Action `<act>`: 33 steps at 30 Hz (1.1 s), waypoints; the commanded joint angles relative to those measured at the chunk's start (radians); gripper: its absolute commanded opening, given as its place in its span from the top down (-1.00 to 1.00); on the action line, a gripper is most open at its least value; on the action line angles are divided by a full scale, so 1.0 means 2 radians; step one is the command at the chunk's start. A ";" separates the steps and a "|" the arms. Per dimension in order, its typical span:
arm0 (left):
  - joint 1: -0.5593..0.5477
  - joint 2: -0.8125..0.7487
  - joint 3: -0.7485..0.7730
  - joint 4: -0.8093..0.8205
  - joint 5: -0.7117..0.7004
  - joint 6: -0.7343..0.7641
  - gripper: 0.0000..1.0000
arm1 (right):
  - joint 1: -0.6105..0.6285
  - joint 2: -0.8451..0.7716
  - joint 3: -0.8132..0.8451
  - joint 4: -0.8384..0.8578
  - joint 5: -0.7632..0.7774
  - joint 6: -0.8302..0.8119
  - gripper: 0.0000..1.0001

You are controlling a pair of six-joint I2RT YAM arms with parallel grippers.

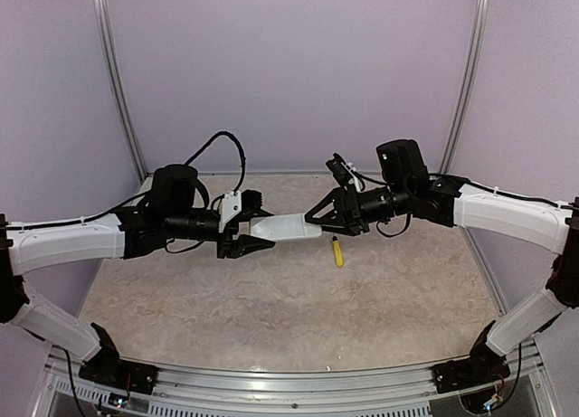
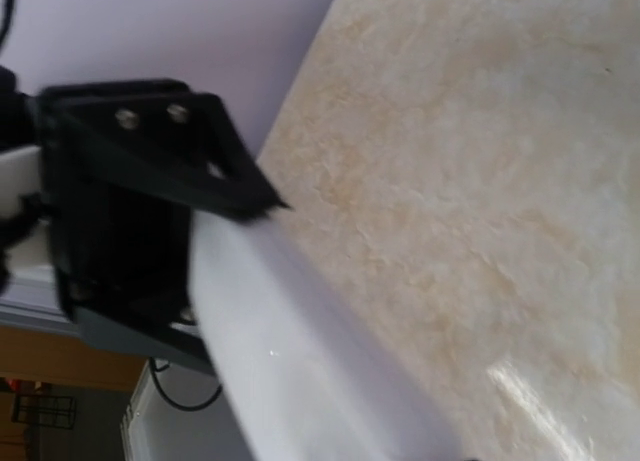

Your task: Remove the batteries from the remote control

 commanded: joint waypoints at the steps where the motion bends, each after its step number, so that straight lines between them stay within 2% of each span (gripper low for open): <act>1: -0.004 0.010 0.014 0.025 0.007 -0.013 1.00 | 0.006 0.006 0.005 0.054 -0.015 0.022 -0.04; 15: -0.004 0.021 0.016 0.021 -0.008 -0.007 1.00 | 0.006 0.030 0.002 0.067 -0.027 0.024 0.40; 24: -0.006 0.021 0.018 0.011 -0.017 0.000 1.00 | 0.006 0.035 0.005 0.057 -0.026 0.016 0.56; 33: -0.006 0.019 0.018 0.015 -0.014 -0.001 1.00 | 0.007 0.037 0.007 0.053 -0.032 0.012 0.58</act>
